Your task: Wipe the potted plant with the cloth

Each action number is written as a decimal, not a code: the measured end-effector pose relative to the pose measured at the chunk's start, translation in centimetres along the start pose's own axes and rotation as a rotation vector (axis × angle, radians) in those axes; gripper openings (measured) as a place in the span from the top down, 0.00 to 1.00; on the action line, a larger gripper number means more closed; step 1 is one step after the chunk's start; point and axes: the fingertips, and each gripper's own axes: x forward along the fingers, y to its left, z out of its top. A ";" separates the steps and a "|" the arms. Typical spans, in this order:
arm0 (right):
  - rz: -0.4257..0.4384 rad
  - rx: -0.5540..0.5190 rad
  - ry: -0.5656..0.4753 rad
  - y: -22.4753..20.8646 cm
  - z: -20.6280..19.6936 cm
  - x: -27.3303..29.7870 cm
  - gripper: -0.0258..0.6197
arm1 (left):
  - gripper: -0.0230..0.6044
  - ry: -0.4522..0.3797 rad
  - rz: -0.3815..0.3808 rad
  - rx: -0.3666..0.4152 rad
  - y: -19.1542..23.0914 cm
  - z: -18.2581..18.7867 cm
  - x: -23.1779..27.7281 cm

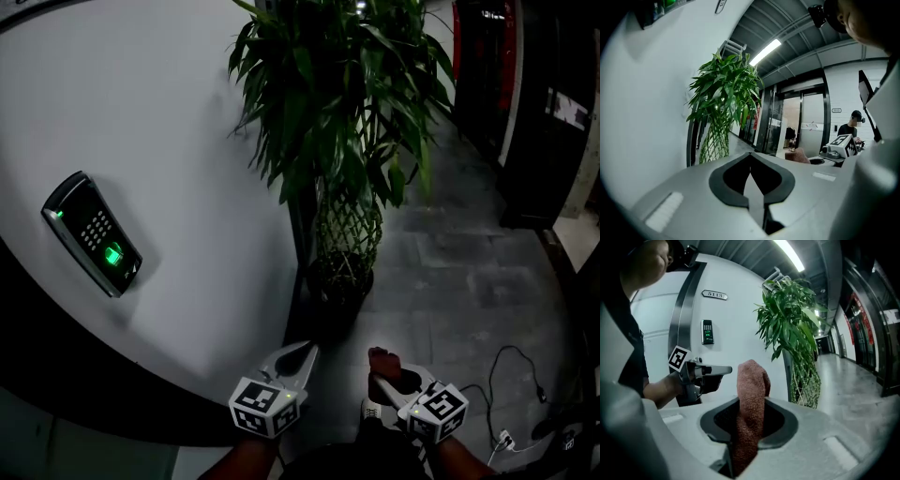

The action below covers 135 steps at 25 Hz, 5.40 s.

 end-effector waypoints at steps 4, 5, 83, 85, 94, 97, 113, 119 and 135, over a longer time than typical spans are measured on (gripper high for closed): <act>0.006 -0.019 -0.008 -2.6 1.0 1.3 0.85 | 0.93 -0.018 0.031 0.005 1.5 1.4 2.4; 0.012 -0.026 -0.016 -3.3 1.7 1.7 0.85 | 0.93 -0.023 0.036 0.005 1.9 2.0 3.0; -0.604 -1.554 -0.096 -13.5 44.4 23.9 0.85 | 0.93 -0.294 -0.238 -0.179 13.5 23.5 21.7; -0.593 -1.564 -0.068 -14.0 44.0 24.6 0.85 | 0.93 -0.292 -0.241 -0.179 13.5 23.5 21.7; -0.497 -1.574 -0.028 -13.7 40.4 25.6 0.85 | 0.93 -0.283 -0.247 -0.194 13.6 23.2 22.2; -0.461 -1.555 -0.024 -13.5 39.2 25.8 0.85 | 0.93 -0.283 -0.247 -0.196 13.7 23.1 22.2; -0.220 -1.407 0.070 -11.4 32.2 25.4 0.85 | 0.93 -0.280 -0.181 -0.110 14.7 23.1 22.2; -0.165 -1.330 0.078 -10.5 31.4 23.9 0.85 | 0.93 -0.277 -0.188 -0.111 14.7 22.9 22.3; -0.481 -1.506 -0.124 -10.8 41.3 22.2 0.85 | 0.93 -0.282 -0.200 -0.097 14.1 23.3 22.5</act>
